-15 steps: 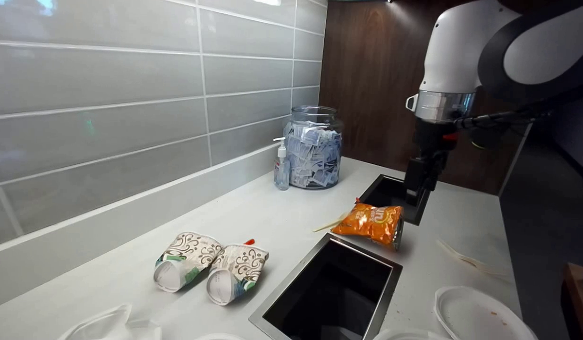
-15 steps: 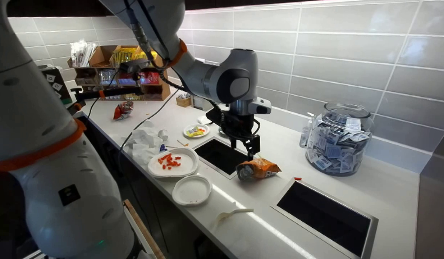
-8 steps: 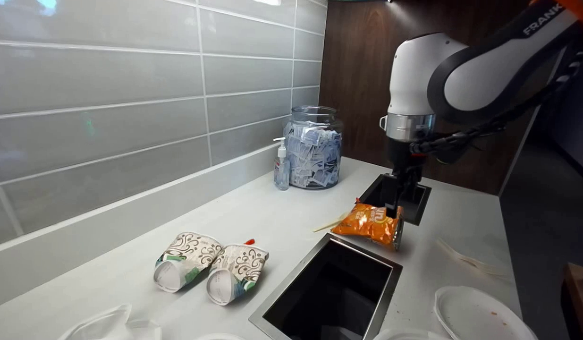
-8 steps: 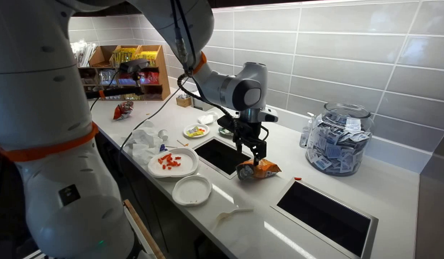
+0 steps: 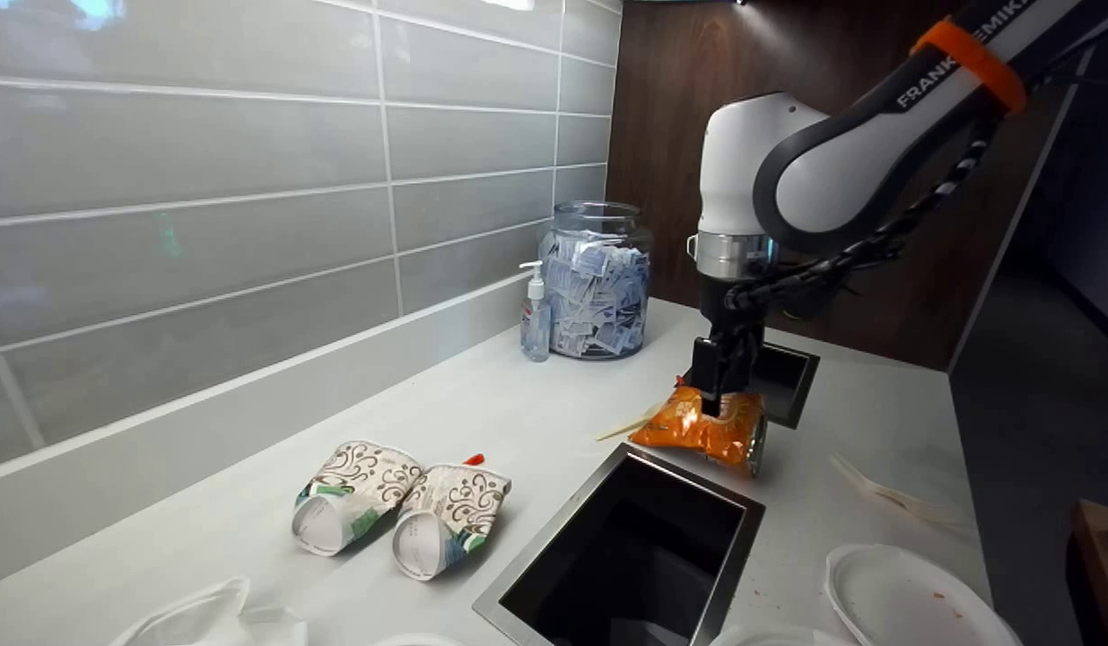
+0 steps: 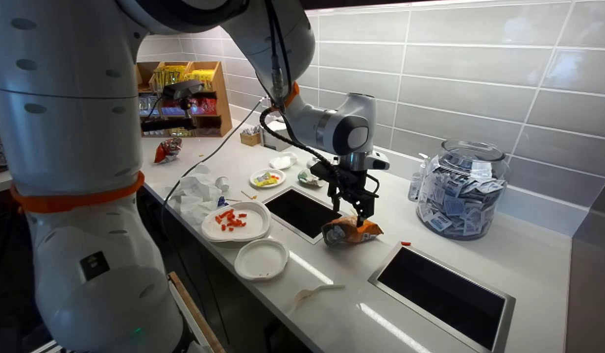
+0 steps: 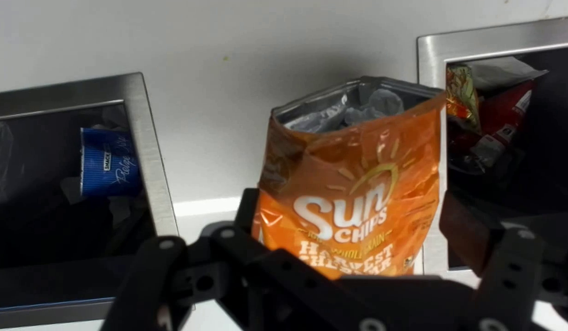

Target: Put the used napkin in the orange packet and then the bin

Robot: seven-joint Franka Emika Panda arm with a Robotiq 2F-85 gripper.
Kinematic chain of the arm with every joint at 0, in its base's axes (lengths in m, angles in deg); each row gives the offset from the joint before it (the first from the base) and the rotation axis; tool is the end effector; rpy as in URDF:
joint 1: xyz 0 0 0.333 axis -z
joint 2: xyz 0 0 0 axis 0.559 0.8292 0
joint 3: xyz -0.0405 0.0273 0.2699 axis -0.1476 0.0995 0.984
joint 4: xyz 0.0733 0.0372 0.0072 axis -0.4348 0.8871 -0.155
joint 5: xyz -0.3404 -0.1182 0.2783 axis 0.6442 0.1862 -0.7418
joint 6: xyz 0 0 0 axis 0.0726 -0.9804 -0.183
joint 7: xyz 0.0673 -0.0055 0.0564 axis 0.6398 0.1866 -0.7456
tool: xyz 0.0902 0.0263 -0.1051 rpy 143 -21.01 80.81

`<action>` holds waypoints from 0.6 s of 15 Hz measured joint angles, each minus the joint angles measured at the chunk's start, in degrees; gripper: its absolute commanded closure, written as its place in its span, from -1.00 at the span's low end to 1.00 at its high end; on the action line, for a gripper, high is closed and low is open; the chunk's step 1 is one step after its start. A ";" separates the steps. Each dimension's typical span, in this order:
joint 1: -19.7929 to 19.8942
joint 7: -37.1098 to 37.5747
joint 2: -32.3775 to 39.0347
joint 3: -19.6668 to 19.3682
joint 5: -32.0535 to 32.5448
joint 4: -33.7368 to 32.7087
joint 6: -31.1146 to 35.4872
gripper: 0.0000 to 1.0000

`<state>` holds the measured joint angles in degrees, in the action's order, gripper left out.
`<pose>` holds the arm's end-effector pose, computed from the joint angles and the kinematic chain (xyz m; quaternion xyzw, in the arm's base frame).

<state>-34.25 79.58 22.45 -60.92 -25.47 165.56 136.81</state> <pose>0.5571 -0.0039 0.1364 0.9983 -0.0307 -0.0427 0.0245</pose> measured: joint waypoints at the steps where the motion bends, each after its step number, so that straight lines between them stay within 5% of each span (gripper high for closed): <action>1: 0.00 -0.38 0.81 -0.07 0.00 -0.63 0.00 -0.99; 3: 0.00 -0.86 2.34 -0.19 0.11 -1.81 0.00 -0.48; 9: -0.02 -0.91 6.64 -1.23 0.61 -4.52 -0.03 0.42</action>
<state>-34.27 78.66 29.09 -62.15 -24.86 161.04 136.78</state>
